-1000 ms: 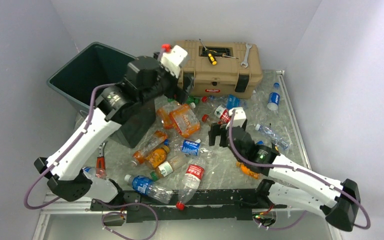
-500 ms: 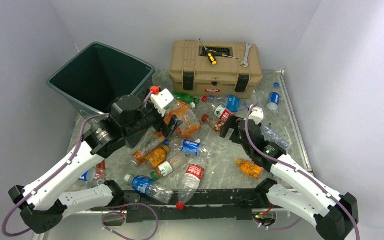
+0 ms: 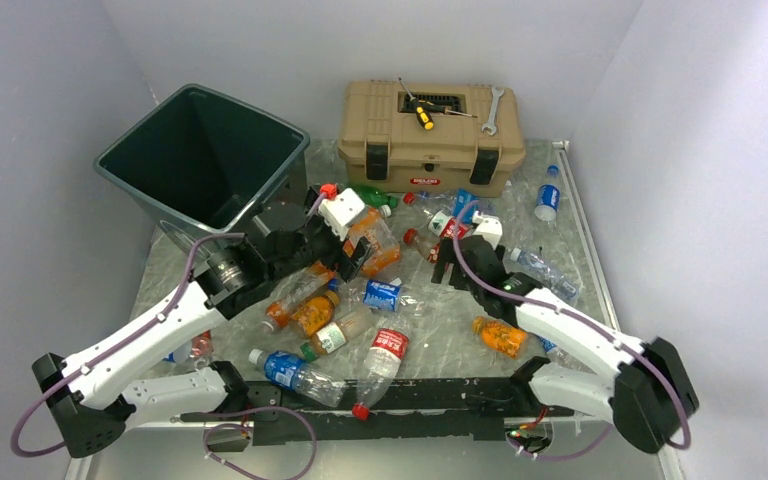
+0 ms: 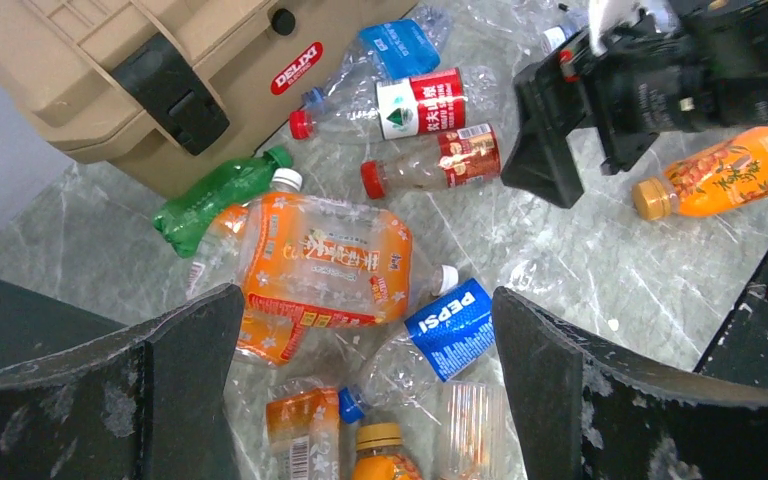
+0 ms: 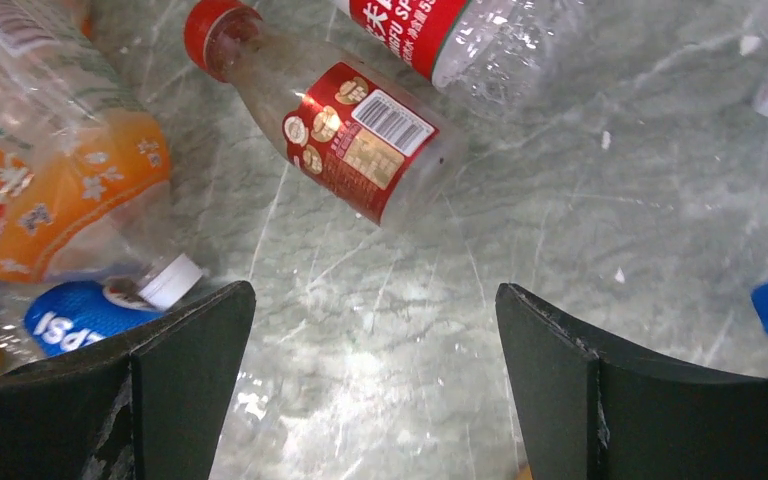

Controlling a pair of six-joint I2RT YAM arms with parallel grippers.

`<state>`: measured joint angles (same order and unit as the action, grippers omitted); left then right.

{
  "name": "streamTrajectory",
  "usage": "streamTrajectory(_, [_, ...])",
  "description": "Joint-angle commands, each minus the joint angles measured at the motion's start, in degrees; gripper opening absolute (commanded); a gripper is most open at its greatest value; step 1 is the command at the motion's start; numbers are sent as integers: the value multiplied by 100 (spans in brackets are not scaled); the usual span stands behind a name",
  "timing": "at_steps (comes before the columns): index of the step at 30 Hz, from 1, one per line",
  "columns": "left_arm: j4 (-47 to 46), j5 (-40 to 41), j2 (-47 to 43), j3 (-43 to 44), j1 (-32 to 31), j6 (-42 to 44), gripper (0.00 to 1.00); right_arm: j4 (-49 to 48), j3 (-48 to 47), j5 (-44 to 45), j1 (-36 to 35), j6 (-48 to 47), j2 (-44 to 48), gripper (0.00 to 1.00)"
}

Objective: Put the plastic bottles in the bin
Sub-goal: Place the plastic bottle in the trash bin, then pick up the plastic bottle at the center of the board.

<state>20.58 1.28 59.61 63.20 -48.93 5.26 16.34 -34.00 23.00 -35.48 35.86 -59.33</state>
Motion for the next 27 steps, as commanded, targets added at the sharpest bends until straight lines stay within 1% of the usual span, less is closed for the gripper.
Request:
streamTrajectory(1, [-386, 599, -201, -137, -228, 89, 99, -1119, -349, 147, -1, -729, -797, 95])
streamTrajectory(5, [-474, 1000, -270, -227, -405, 168, 99, -1214, -910, 519, 2, -1174, -1571, 94])
streamTrajectory(8, [-476, 1037, -306, -229, -468, 193, 100, -1353, -1149, 483, -27, -1623, -1985, 94])
streamTrajectory(12, [-458, 1016, -374, -212, -495, 195, 100, -1251, -1460, 249, -28, -2010, -2510, 93])
streamTrajectory(16, [-471, 1038, -415, -220, -506, 200, 99, -1207, -1553, 216, -27, -2073, -2787, 89])
streamTrajectory(22, [-449, 955, -381, -187, -530, 165, 99, -1090, -1717, 412, -19, -2013, -3248, 89])
streamTrajectory(27, [-423, 949, -358, -169, -531, 147, 100, -1051, -1846, 249, -4, -1990, -3567, 85])
